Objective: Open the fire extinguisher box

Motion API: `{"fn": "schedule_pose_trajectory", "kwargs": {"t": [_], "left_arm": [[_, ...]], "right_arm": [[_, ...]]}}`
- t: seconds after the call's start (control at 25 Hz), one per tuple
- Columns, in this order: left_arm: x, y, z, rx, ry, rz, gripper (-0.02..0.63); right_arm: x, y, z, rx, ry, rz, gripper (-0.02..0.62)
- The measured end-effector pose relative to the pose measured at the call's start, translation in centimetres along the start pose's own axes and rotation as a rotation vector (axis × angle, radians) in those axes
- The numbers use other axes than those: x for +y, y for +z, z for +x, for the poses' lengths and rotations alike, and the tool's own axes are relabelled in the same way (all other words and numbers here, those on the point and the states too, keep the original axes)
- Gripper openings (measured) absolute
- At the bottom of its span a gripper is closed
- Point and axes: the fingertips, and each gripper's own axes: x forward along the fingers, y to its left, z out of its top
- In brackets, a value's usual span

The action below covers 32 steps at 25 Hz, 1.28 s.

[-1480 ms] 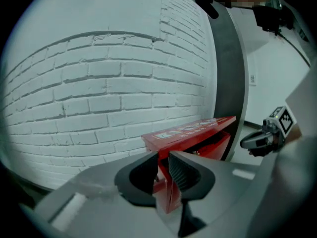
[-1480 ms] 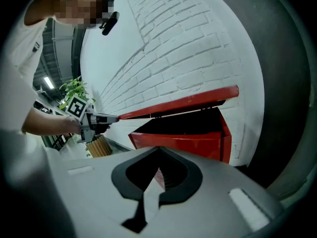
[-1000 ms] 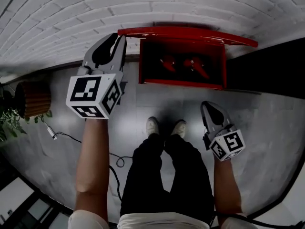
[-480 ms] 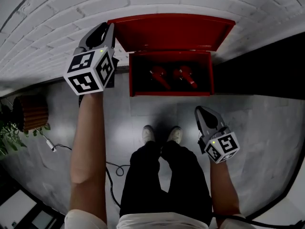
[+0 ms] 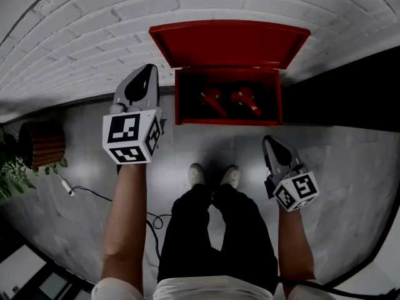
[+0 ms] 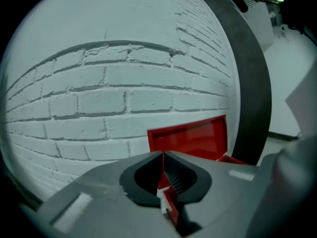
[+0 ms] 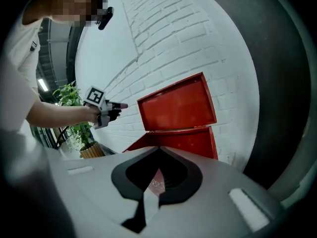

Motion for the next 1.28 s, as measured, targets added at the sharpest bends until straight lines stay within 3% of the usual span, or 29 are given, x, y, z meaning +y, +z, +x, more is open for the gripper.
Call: {"fn": "schedule_pose_trajectory", "kwargs": {"t": [0.16,0.28,0.56,0.8,1.08,1.28], "left_arm": [[-2.4,-2.7,-3.2,0.046,-0.035,-0.007,0.005],[-4.1,-2.2,-6.1,0.071,-0.055,-0.013,0.005],[-8.2,4.5,-12.7,0.08,-0.096,-0.067,0.005],[-11.0,9.4,-16.7,0.053,-0.127,-0.052,0.005],[-10.3,14.0,-15.7,-0.013,-0.102,-0.042,0.005],[-10.5,15.1,-13.8,-0.019,-0.095,-0.043,0.005]], "right_arm": [[-0.6,3.1,-0.4,-0.045,-0.034,0.003,0.003],[0.5,6.5,-1.4,-0.067,-0.029,-0.02,0.002],[4.1,14.3,-5.1,-0.097,-0.009,-0.051,0.002],[7.3,19.6,-7.8,-0.116,0.032,-0.094,0.002],[7.5,24.7,-8.5,-0.155,0.04,-0.141,0.002],[6.4,25.6,-7.7,-0.138,0.037,-0.148,0.002]]}}
